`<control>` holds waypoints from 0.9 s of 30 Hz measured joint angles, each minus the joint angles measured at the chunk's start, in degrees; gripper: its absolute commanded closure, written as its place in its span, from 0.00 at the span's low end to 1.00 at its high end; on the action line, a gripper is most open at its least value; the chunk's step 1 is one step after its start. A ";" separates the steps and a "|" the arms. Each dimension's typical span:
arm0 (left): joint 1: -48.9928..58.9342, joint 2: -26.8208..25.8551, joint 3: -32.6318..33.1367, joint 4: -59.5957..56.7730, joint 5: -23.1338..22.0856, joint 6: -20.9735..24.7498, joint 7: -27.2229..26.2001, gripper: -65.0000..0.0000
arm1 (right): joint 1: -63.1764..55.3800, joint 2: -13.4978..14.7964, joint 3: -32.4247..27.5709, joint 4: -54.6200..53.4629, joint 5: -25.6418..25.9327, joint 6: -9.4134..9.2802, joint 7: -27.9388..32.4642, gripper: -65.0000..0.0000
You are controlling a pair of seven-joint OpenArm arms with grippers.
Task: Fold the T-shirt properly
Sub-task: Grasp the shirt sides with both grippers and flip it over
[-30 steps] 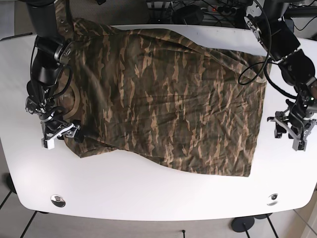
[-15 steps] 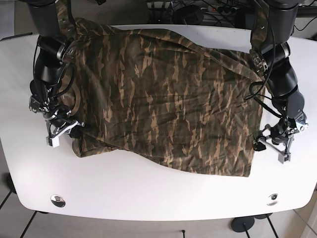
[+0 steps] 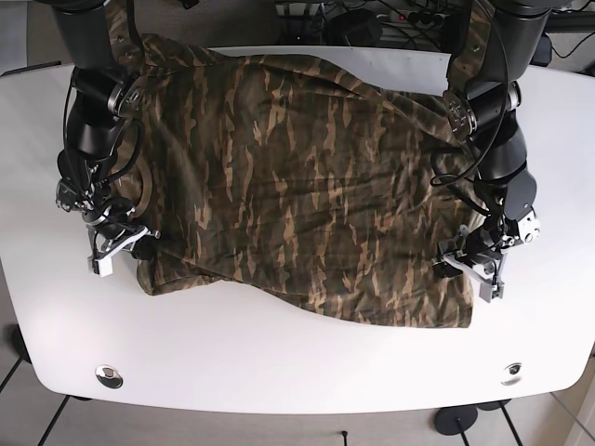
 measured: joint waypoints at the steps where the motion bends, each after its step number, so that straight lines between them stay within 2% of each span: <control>1: 0.09 -0.02 0.00 0.00 0.02 0.00 0.42 0.96 | -0.07 0.00 0.04 0.00 0.02 0.02 0.00 0.96; 2: 0.26 -0.20 0.00 0.00 0.00 0.00 0.46 1.00 | -0.11 -0.09 0.28 0.00 0.02 0.02 0.13 0.96; 4: 0.31 -0.24 0.04 0.42 0.07 -0.90 0.98 1.00 | -0.11 -0.15 0.28 0.00 0.02 0.02 0.26 0.96; 8: 2.71 0.46 0.11 11.72 1.49 -8.85 8.74 1.00 | -1.20 -0.61 0.26 3.74 -0.39 -0.02 -2.25 0.97; 11: 7.78 0.70 0.09 29.29 0.70 -10.56 13.92 1.00 | -6.58 -1.03 0.24 16.37 3.26 0.39 -12.81 0.97; 12: 9.70 1.29 0.11 34.03 0.90 -10.56 15.34 1.00 | -9.05 -1.27 0.24 22.69 4.92 -0.09 -16.55 0.97; 15: 13.88 1.81 0.24 43.25 0.81 -10.78 18.47 1.00 | -13.25 -1.40 0.24 34.84 7.78 0.37 -22.82 0.97; 17: 15.41 1.73 0.26 48.24 0.61 -11.21 18.43 1.00 | -14.34 -1.57 0.22 41.16 7.93 0.50 -26.05 0.97; 22: 13.35 1.79 0.81 49.03 0.70 -11.23 19.06 1.00 | -10.34 -1.44 -0.15 42.38 7.48 0.63 -28.68 0.97; 25: 7.39 1.55 4.90 48.41 1.29 -10.58 18.88 1.00 | -4.46 -0.68 -0.46 40.54 7.48 0.61 -28.57 0.97; 27: 1.97 1.60 7.76 48.13 1.07 -10.60 18.49 1.00 | 2.08 0.83 -1.16 37.11 4.44 0.59 -30.16 0.97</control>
